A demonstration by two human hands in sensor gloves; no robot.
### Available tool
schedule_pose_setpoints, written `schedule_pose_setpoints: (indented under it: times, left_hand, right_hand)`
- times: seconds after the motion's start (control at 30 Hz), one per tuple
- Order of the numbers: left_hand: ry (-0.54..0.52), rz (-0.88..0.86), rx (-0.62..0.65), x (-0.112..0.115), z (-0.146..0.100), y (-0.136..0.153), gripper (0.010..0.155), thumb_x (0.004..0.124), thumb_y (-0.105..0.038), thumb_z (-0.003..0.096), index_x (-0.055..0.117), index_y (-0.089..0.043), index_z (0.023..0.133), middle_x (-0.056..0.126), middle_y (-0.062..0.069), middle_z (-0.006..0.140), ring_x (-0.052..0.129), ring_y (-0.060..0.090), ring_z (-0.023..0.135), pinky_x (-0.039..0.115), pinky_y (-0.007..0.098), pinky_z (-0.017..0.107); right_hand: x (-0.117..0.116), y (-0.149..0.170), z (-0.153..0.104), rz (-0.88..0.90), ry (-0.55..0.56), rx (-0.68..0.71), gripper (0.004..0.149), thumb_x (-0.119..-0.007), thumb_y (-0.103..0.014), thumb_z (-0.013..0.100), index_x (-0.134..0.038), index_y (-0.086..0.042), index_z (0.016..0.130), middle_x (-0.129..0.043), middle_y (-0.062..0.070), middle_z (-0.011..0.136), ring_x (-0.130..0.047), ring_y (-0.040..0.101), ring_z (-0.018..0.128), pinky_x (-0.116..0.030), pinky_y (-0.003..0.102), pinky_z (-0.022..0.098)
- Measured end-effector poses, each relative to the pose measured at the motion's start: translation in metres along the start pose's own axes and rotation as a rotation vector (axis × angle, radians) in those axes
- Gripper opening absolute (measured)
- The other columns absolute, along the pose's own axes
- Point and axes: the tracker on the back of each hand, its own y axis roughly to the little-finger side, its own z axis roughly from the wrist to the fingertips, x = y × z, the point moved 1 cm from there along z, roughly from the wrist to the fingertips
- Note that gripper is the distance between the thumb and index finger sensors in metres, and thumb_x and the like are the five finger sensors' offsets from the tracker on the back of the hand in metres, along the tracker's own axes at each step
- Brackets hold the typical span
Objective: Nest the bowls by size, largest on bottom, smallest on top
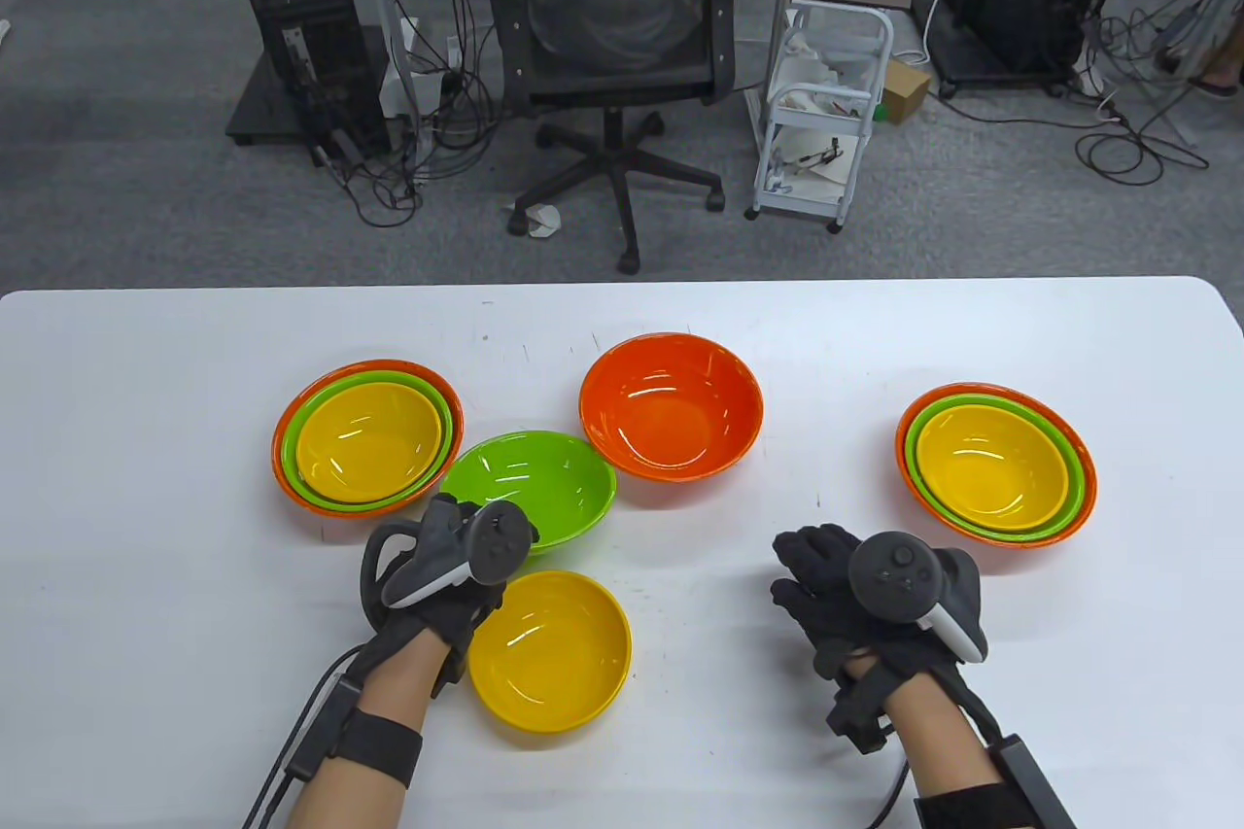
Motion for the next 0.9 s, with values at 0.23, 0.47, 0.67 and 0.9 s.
schedule_pose_setpoints:
  times: [0.23,0.47,0.67,0.9]
  left_hand:
    - [-0.046,-0.011,0.026,-0.022,-0.016,-0.006,0.044,0.083,-0.024,0.0479,0.084,-0.033,0.091,0.091,-0.002,0.092,0.082,0.03,0.097,0.053,0.059,0.08]
    - [-0.13,-0.093,0.095,-0.043,-0.031,-0.023,0.044,0.082,-0.023,0.0487,0.084,-0.033,0.092,0.09,-0.001,0.093,0.081,0.03,0.099,0.052,0.059,0.08]
    - [-0.148,-0.114,0.156,-0.046,-0.036,-0.045,0.045,0.081,-0.022,0.0495,0.083,-0.035,0.093,0.089,-0.004,0.095,0.079,0.029,0.101,0.051,0.058,0.082]
    - [-0.16,-0.098,0.23,-0.036,-0.042,-0.061,0.045,0.081,-0.022,0.0493,0.083,-0.036,0.092,0.089,-0.004,0.095,0.079,0.028,0.101,0.051,0.057,0.082]
  right_hand:
    - [0.007,-0.025,0.0,0.04,0.06,0.12,0.059,-0.08,-0.032,0.048,-0.07,-0.005,0.099,-0.066,0.023,0.103,-0.054,0.054,0.096,-0.045,0.069,0.068]
    - [0.007,-0.057,0.008,0.02,0.072,0.235,0.065,-0.085,-0.031,0.046,-0.062,-0.01,0.104,-0.061,0.021,0.106,-0.049,0.053,0.099,-0.043,0.068,0.069]
    - [-0.002,-0.083,0.018,-0.008,0.044,0.347,0.077,-0.089,-0.03,0.044,-0.049,-0.017,0.108,-0.043,0.016,0.114,-0.029,0.05,0.104,-0.032,0.067,0.072]
    - [-0.024,-0.097,0.025,-0.02,-0.079,0.475,0.083,-0.093,-0.034,0.041,-0.047,-0.02,0.109,-0.038,0.014,0.115,-0.018,0.047,0.105,-0.021,0.065,0.072]
